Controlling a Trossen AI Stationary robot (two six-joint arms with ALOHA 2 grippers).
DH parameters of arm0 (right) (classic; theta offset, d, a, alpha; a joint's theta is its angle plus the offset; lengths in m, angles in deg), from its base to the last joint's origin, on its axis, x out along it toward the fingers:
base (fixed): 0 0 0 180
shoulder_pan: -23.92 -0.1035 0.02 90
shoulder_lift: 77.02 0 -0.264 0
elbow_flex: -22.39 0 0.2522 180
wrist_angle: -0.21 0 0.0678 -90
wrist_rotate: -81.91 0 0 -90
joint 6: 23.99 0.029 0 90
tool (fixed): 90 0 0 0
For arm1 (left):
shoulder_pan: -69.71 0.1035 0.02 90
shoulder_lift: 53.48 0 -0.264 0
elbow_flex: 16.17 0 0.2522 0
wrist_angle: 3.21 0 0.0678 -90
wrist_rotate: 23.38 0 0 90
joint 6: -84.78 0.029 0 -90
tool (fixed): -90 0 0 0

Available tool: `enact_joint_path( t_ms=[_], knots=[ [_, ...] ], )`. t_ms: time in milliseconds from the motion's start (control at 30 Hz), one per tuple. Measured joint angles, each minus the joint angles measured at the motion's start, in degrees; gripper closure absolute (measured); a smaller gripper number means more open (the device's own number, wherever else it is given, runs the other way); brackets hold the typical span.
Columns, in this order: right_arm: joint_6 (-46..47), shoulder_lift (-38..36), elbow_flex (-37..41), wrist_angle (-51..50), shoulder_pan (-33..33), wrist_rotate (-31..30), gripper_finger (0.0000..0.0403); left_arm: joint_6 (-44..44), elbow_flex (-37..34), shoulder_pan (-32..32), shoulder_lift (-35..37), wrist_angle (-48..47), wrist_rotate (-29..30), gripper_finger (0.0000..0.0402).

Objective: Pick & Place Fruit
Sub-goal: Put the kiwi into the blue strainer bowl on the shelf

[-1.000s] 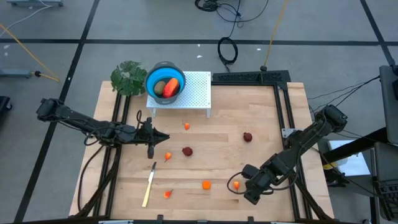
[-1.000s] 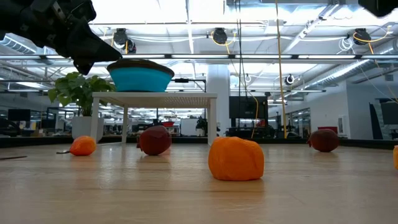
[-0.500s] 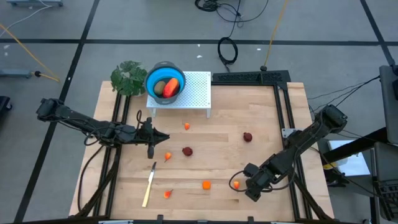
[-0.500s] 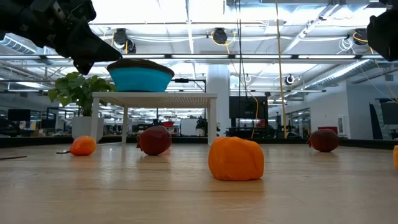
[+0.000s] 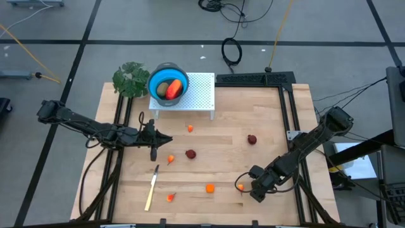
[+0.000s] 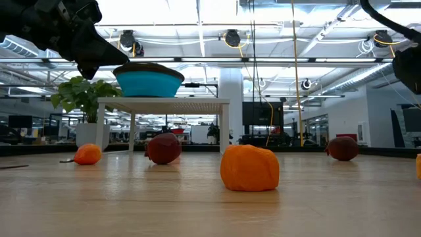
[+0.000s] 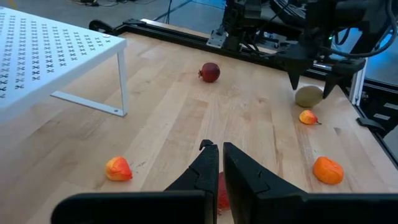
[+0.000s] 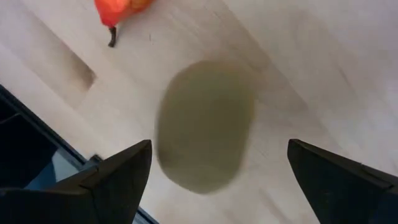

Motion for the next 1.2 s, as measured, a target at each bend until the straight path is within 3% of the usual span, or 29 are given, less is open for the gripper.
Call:
enact_joint_path(
  t_ms=[133,400,933,1200],
  knots=[
    [0.2,0.0,2.9,6.7,0.0,0.0,0.0038,-0.2,0.0,0.0,0.0,0.0,0.0,0.0380],
    [0.1,0.0,4.7,7.5,0.0,1.1,0.0050,-1.5,0.0,0.0,0.0,0.0,0.1,0.0380],
    [-3.5,-0.9,5.1,11.1,0.4,1.9,0.0203,-1.6,0.0,0.1,0.0,4.5,2.7,0.0380],
    [-9.3,-5.4,5.1,18.1,3.8,-0.3,0.0195,-1.5,0.0,0.1,0.0,10.6,2.6,0.0380]
  ],
)
